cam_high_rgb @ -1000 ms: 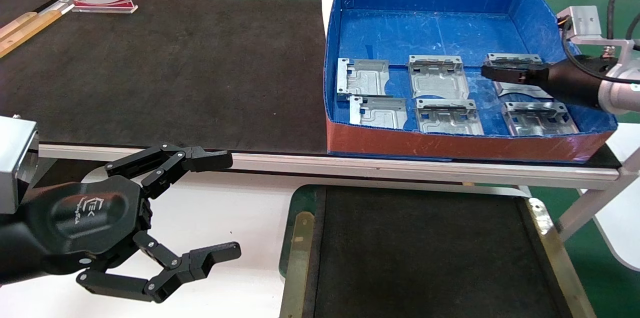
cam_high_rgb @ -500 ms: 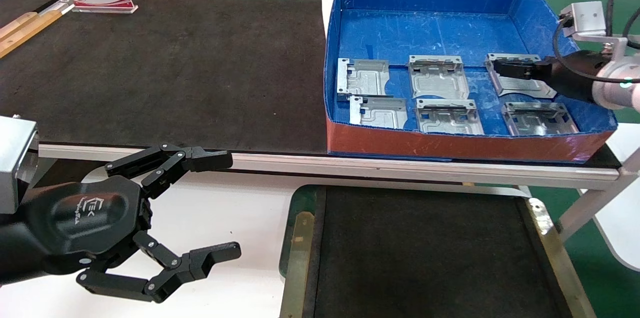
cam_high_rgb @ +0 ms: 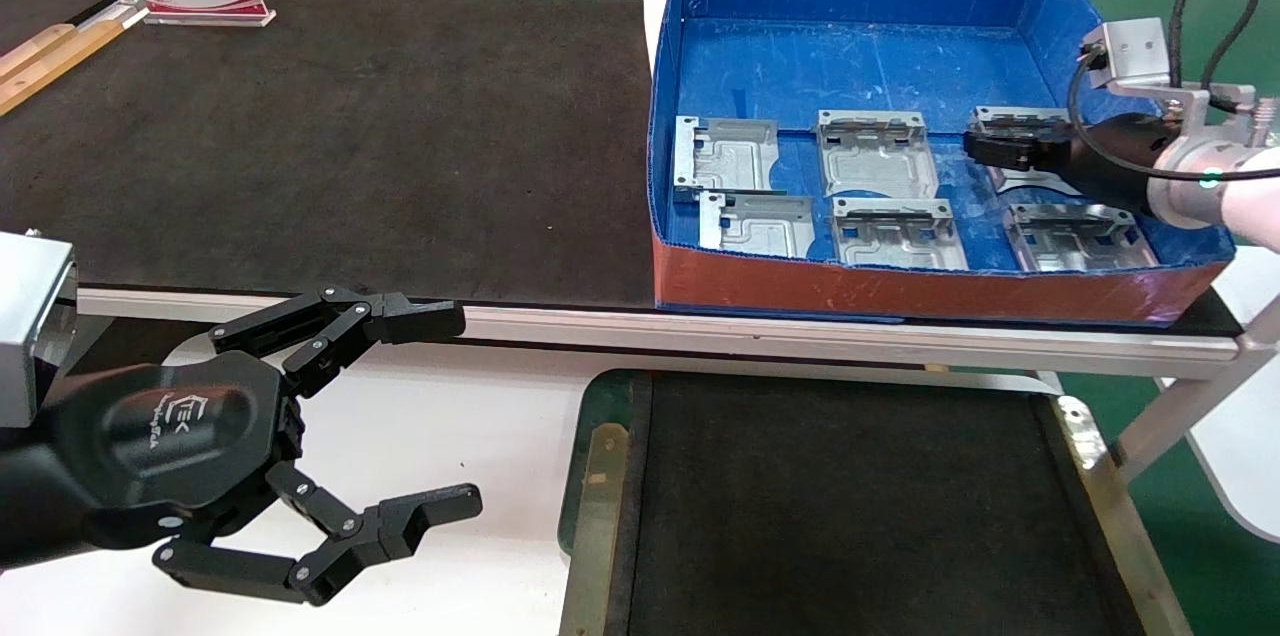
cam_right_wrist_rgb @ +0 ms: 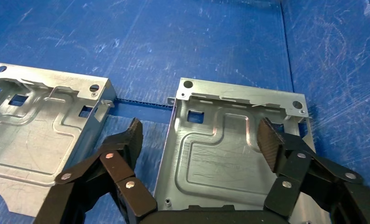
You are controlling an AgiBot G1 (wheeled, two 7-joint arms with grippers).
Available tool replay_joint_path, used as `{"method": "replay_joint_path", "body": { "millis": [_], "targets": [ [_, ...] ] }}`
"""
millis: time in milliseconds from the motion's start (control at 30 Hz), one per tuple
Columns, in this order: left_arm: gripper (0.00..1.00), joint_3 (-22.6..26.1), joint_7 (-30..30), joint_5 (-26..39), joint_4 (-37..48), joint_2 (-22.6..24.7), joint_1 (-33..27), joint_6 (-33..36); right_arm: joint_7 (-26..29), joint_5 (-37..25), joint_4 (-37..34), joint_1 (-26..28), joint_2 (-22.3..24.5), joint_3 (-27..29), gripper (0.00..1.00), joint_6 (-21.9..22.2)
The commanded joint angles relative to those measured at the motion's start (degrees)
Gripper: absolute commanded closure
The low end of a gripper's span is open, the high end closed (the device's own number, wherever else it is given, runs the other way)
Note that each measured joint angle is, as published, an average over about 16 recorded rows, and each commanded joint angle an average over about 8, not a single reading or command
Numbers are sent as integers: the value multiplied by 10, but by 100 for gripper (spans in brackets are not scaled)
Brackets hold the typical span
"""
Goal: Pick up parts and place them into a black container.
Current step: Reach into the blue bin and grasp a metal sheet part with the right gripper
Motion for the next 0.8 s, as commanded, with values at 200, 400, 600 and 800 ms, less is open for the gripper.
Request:
{"method": "replay_joint_path", "body": {
  "millis": [200,400,600,800],
  "targets": [
    [0,0,0,0,0,0,0,0,-3,1,1,-1,1,1,100,-4],
    [0,0,0,0,0,0,0,0,-5,1,0,-1,3,1,100,-7],
    [0,0,0,0,0,0,0,0,-7,1,1,0,4,1,100,-11],
    [0,0,0,0,0,0,0,0,-9,0,0,0,4,0,100,-15]
  ]
}}
